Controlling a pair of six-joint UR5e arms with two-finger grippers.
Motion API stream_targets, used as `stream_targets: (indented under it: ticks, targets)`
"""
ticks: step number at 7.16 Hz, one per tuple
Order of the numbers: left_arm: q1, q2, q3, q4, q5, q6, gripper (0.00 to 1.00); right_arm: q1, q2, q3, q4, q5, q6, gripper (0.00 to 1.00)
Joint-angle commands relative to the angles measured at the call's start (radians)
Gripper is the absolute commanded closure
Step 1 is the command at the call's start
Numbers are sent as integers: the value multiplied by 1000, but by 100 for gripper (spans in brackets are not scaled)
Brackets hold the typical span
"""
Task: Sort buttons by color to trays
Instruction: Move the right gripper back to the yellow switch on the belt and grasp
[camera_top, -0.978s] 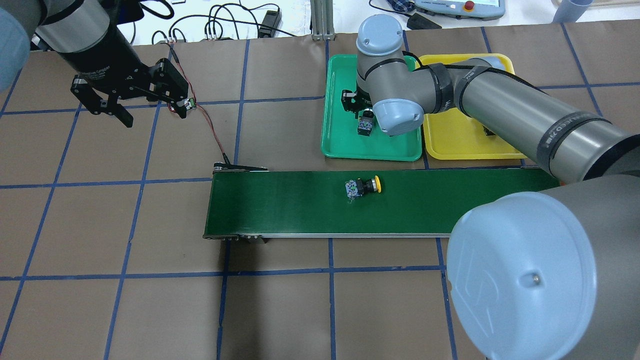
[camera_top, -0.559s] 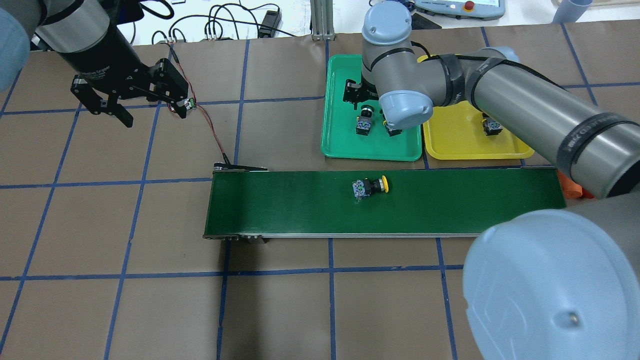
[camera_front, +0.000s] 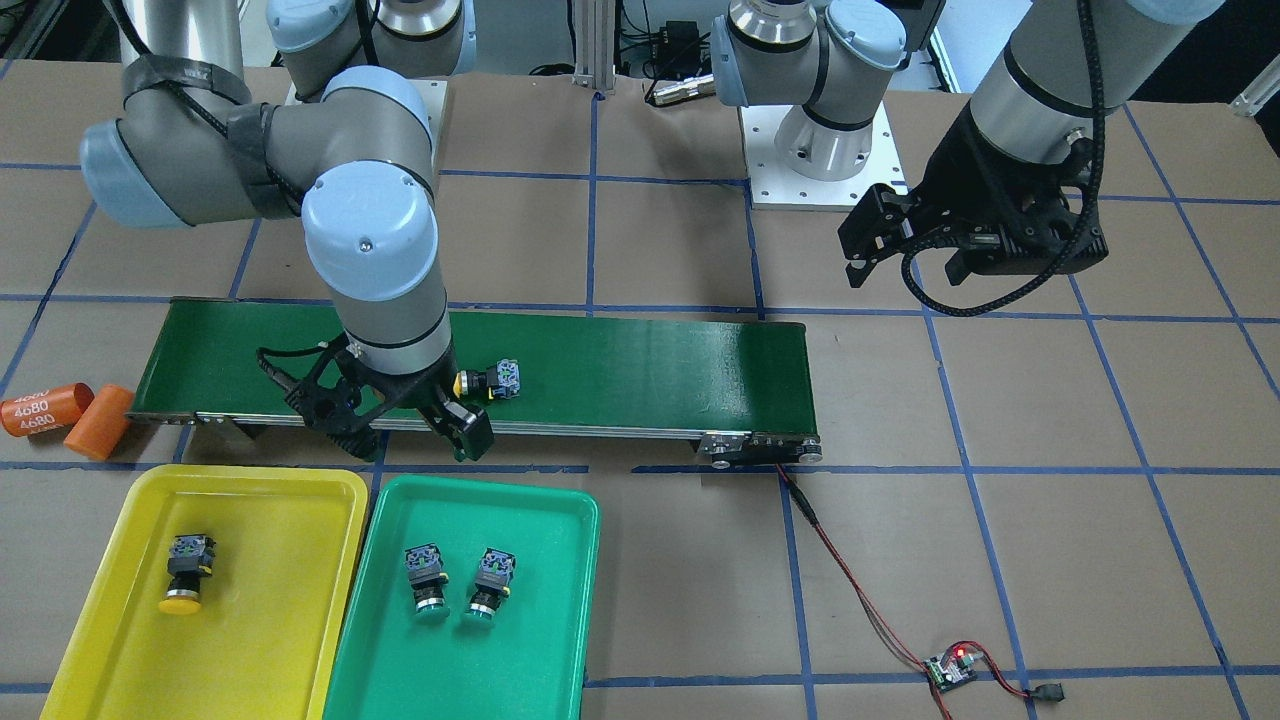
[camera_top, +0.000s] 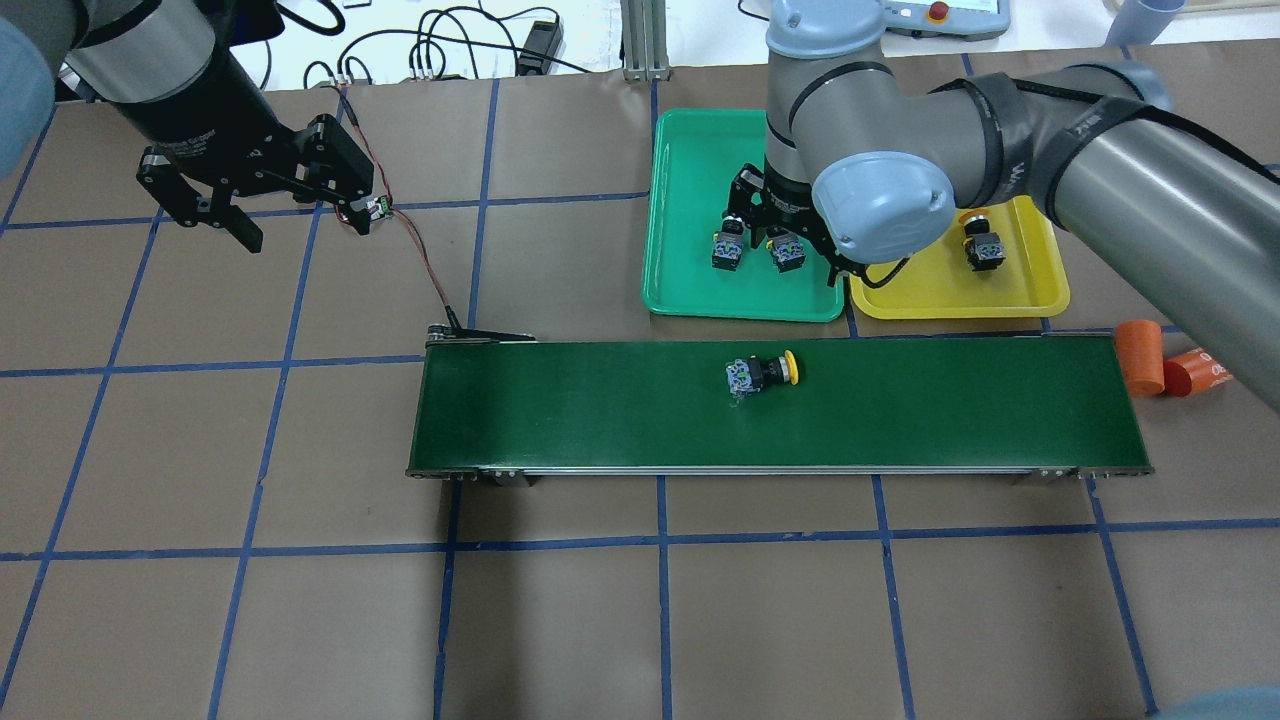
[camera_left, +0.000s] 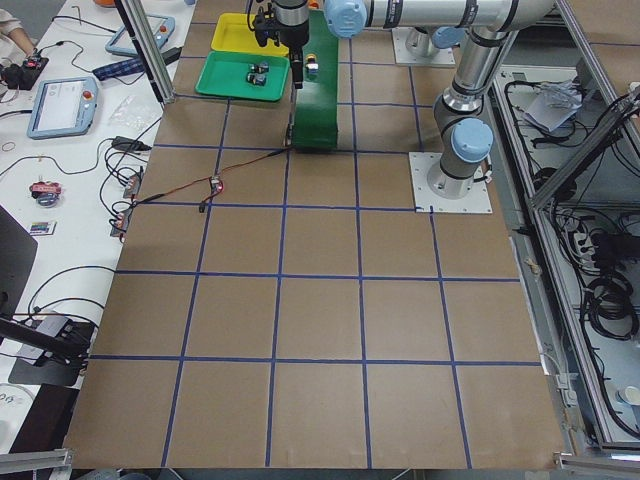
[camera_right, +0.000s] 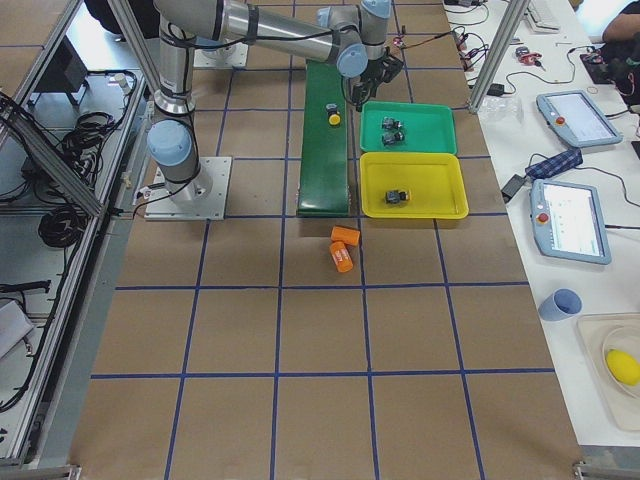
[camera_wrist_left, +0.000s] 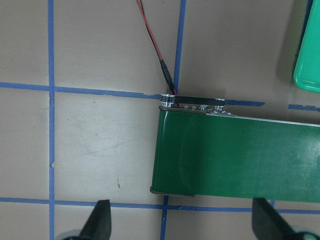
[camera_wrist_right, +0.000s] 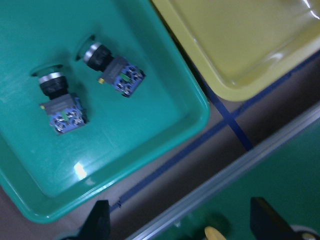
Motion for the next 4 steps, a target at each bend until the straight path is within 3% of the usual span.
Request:
stream_targets:
  ticks: [1,4]
  targets:
    - [-1,1,5,-10,2,0,0,4,-88,158,1,6,213,0]
    - [-1,10,-6,-7,37,0,0,5,-47,177,-15,12,254,0]
